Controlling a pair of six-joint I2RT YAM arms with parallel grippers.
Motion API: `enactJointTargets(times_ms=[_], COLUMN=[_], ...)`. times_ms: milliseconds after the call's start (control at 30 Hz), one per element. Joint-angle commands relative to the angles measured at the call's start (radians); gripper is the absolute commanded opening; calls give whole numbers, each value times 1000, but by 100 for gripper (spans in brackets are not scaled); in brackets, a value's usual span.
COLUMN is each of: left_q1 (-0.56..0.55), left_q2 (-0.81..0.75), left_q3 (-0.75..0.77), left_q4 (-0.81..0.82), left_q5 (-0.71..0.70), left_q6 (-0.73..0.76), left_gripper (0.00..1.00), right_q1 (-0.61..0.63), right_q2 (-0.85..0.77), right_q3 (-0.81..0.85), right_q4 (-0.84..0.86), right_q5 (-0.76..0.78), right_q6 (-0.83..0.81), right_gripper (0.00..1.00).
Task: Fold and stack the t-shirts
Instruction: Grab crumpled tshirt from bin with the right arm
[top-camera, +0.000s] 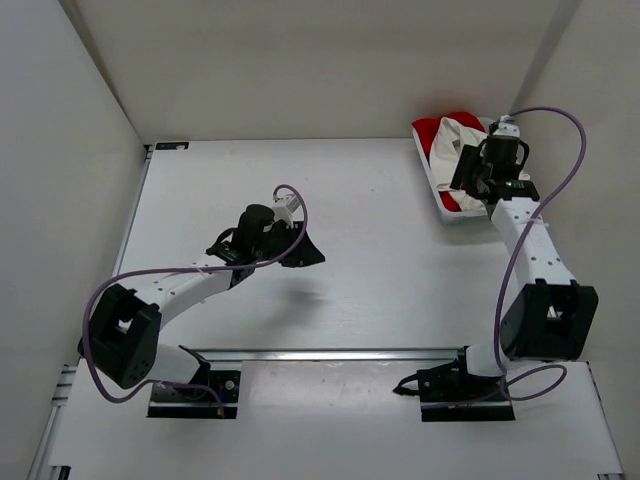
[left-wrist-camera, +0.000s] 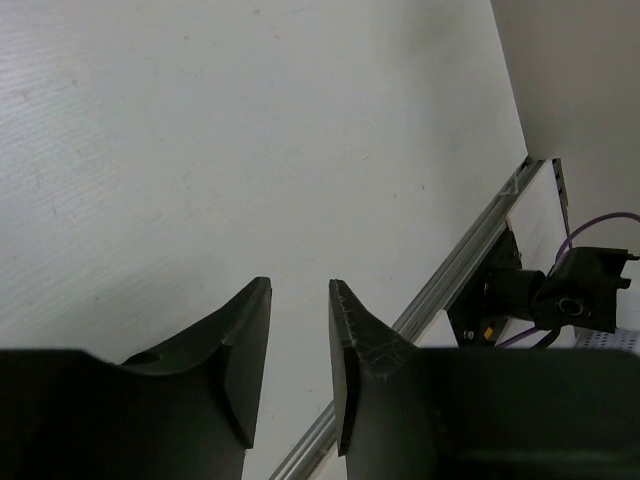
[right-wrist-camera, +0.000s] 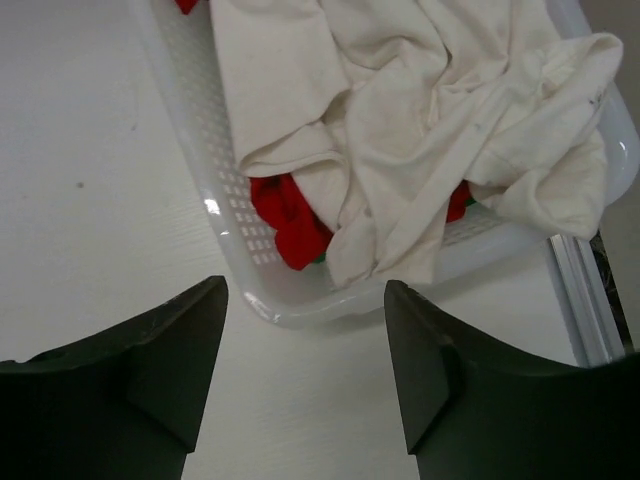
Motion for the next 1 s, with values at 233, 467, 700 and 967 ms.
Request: enactJointTargets(times_ms=[233,467,700,967], left_q1=[4,18,42,61], left_q2=[-44,-47,-62,-72], left_q3=[-63,-69,-78,-33], left_q4=[99,103,110,81], left_q5=[42,42,39,33], left_q6=[-44,-53,-61,-82], left_gripper=[43,43,42,43], right_q1=[-92,-95,-89,10], right_q2=[378,502,519,285], right_q3=[310,421,437,620], right_q4=[-41,-92,-123,-148], right_q5=[152,119,102,88], right_q6=[-112,-102,-103,-72], right_gripper=[67,57,31,0])
